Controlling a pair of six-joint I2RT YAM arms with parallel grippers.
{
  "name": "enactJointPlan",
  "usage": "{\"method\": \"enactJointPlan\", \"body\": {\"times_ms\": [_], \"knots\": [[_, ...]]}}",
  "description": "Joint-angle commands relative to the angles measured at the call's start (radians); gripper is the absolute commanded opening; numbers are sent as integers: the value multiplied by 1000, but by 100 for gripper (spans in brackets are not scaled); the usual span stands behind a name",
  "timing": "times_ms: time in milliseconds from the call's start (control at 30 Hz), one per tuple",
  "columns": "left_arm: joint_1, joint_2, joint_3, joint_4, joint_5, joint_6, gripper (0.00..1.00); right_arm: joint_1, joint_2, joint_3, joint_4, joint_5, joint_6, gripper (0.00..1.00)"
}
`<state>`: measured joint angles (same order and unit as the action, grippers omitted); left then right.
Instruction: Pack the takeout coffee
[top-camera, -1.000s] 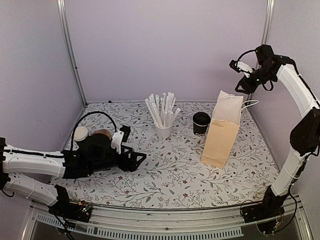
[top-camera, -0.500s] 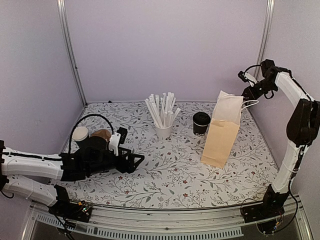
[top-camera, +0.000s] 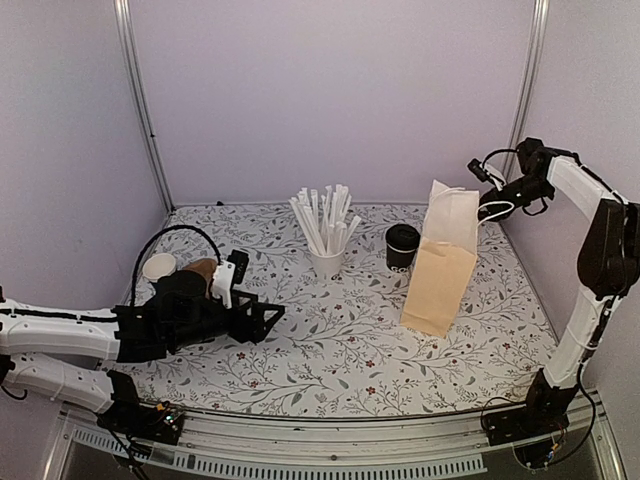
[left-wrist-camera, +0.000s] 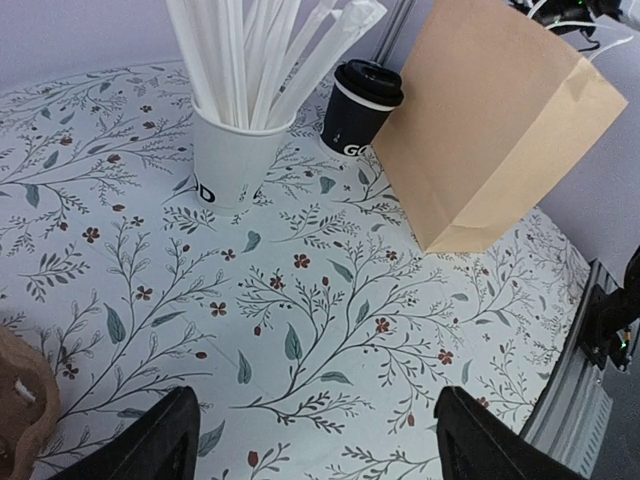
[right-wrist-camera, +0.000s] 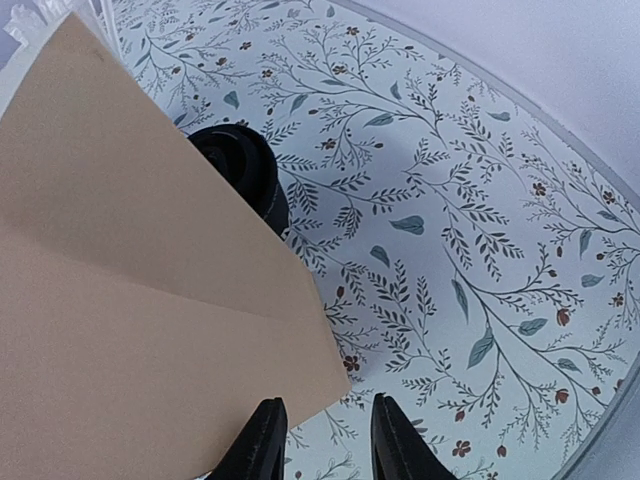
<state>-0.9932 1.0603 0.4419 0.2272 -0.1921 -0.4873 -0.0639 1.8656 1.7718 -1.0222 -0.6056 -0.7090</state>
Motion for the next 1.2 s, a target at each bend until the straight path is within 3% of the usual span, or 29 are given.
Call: {"method": "enactJointPlan", "body": {"times_ms": [0,233,433,667,767,867,1033,1167], "knots": [[18,0,3,-10,-20,22,83,20,-114,-114,-40,-59,-42,31],[30,3,14,-16,-40,50,83,116,-345,-388,20,-101,-52,32],[42,11,39,-39,-33,65,84,154,-451,-493,-4,-190,-64,33],[60,-5,70,-117,-42,47,85,189,-499,-593,26,-175,-44,34],[84,-24,108,-211,-46,26,89,188,-496,-623,52,-164,-39,34],[140,-20,214,-439,-67,-7,99,189,-494,-657,86,-144,-30,34],[313,49,370,-774,-50,-50,98,188,-473,-692,151,-120,3,34],[435,73,388,-824,11,-19,91,189,-450,-697,162,-181,20,34]]}}
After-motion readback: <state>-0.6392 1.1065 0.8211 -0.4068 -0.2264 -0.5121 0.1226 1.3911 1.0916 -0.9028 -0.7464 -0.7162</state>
